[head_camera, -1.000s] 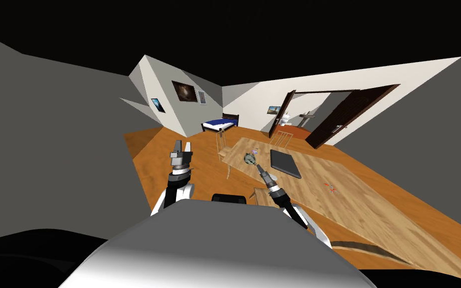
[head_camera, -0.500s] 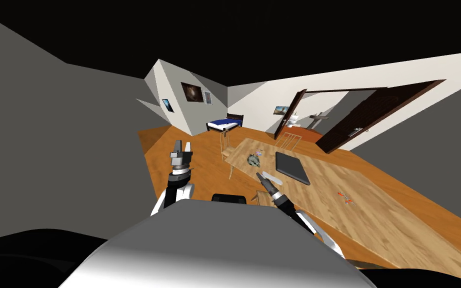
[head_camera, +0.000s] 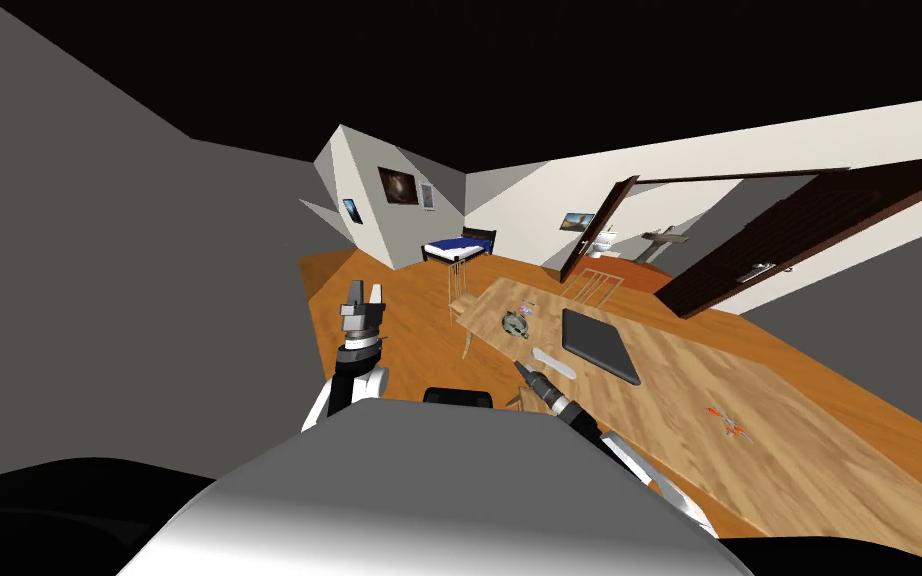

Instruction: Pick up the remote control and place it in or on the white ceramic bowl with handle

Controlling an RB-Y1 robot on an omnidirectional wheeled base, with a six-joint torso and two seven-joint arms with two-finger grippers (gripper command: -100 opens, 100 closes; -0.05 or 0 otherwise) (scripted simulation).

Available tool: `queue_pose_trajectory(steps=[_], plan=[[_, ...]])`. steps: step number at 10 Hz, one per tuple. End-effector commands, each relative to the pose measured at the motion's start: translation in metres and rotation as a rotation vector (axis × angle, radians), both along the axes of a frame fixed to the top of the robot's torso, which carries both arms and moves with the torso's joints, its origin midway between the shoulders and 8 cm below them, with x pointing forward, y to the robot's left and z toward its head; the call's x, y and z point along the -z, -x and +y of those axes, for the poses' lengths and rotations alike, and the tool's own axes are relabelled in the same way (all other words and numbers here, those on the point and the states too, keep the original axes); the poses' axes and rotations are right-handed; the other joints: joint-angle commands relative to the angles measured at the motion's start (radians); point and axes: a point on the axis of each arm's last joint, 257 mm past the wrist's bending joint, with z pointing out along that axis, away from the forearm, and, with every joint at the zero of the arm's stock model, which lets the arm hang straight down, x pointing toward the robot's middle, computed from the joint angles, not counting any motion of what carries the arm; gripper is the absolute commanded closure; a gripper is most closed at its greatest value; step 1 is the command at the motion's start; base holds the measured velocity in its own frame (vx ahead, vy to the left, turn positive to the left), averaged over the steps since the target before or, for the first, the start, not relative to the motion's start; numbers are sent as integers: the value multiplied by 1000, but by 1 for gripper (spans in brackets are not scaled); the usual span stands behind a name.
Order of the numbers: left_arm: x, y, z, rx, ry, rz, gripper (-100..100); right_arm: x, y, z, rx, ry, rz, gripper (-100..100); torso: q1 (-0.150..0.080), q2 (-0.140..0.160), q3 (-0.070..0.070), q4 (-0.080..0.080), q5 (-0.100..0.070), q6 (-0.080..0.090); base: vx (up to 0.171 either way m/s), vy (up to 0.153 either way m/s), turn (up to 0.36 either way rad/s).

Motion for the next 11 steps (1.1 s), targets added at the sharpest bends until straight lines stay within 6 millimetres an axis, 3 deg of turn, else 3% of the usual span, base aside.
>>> queue_pose_trajectory(steps=[1,2,4,7,8,9,11], plan=[[0,0,0,0,0,0,0,25,19,-13,-29,63,62,-100,0,0,0,0,0,0,-7,19,242],[0,0,0,0,0,0,0,46,39,-23,-53,111,118,-100,0,0,0,0,0,-1,-9,34,326],[0,0,0,0,0,0,0,53,43,-33,-48,131,136,-100,1,0,0,0,0,0,-5,19,32],[0,0,0,0,0,0,0,89,88,-63,-108,246,253,-100,1,0,0,0,0,0,-7,21,193],[0,0,0,0,0,0,0,93,92,-69,-100,254,266,-100,1,0,0,0,0,-1,-2,19,116],[0,0,0,0,0,0,0,107,115,-85,-132,309,321,-100,1,0,0,0,0,0,-4,32,216],[0,0,0,0,0,0,0,112,120,-94,-122,320,338,-100,1,0,0,0,0,0,0,15,48]])
